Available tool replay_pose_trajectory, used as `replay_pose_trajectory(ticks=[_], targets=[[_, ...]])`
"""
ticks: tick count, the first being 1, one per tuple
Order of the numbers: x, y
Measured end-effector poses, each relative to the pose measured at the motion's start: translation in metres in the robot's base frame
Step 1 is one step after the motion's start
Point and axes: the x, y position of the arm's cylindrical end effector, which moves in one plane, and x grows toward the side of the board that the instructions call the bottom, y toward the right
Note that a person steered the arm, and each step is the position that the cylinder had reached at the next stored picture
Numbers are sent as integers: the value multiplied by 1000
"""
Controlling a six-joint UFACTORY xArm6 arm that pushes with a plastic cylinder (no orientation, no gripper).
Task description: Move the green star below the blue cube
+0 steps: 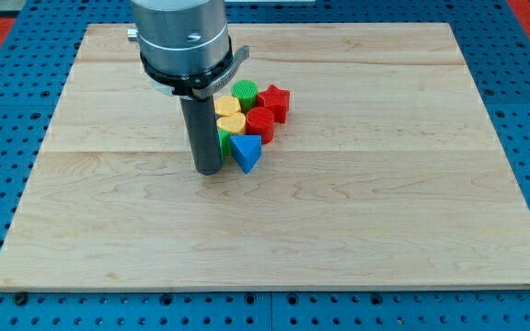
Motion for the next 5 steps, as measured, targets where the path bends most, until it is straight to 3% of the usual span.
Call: replay_pose_trajectory(ticks=[1, 2, 3, 4, 5], targets=[[1, 0], [39, 8], [79, 55], [39, 139], [7, 174]])
